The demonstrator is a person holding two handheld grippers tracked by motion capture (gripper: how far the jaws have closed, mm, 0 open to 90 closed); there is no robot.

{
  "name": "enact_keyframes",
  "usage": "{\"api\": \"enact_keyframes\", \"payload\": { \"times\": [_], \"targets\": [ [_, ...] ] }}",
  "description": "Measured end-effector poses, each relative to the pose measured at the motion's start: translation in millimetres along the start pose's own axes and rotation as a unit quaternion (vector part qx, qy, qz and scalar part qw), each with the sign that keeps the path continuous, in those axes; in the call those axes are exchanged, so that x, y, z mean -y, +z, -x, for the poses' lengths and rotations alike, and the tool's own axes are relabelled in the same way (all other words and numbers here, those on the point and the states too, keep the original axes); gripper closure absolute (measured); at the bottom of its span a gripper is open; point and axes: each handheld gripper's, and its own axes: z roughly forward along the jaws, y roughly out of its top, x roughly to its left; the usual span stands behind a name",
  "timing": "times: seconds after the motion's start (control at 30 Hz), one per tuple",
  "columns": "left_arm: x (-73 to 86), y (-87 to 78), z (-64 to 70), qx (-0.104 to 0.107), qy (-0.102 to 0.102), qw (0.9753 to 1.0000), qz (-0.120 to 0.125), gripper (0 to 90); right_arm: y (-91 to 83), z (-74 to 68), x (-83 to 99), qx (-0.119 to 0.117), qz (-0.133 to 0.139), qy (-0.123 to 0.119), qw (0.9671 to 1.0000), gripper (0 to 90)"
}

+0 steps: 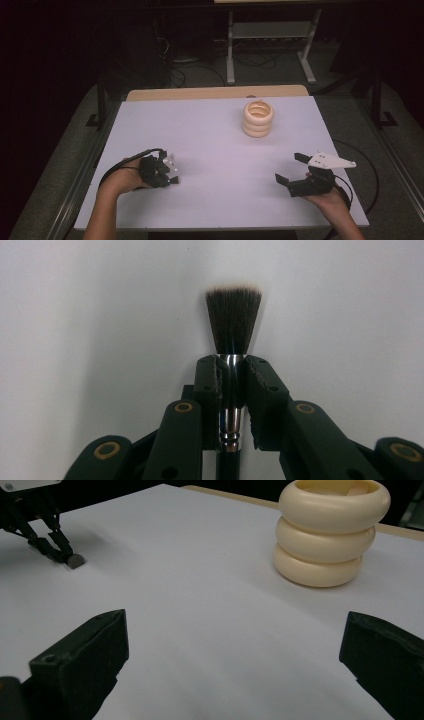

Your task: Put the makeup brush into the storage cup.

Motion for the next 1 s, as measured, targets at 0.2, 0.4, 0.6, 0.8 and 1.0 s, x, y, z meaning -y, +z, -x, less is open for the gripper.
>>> {"api": "enact_keyframes", "payload": {
  "times": [0.2, 0.4, 0.6, 0.8, 1.0],
  "targets": [
    [1.4, -0.5, -0.8, 0.003, -0.006, 1.0, 0.004, 77.1, -0.4, 0.5, 0.1, 0.0, 0.001, 0.0, 1.0, 0.0],
    [2.4, -0.6, -1.8, 0.006, -0.015, 0.9998, 0.01, 77.4, -0.6, 0.7, 0.1, 0.0, 0.0, 0.0, 1.0, 0.0],
    [2.5, -1.5, -2.8, 0.011, -0.03, 0.9993, 0.017, 77.5, -0.8, 1.0, 0.1, 0.0, 0.001, -0.001, 1.0, 0.0],
    [2.4, -5.5, -3.1, 0.012, -0.045, 0.9984, 0.034, 77.5, -1.1, 1.2, 0.0, 0.0, 0.002, -0.002, 1.0, 0.0],
    [4.5, -14.0, -5.7, 0.03, -0.055, 0.9936, 0.094, 77.6, -1.0, 1.0, 0.0, 0.001, 0.002, -0.002, 1.0, 0.0]
  ]
}}
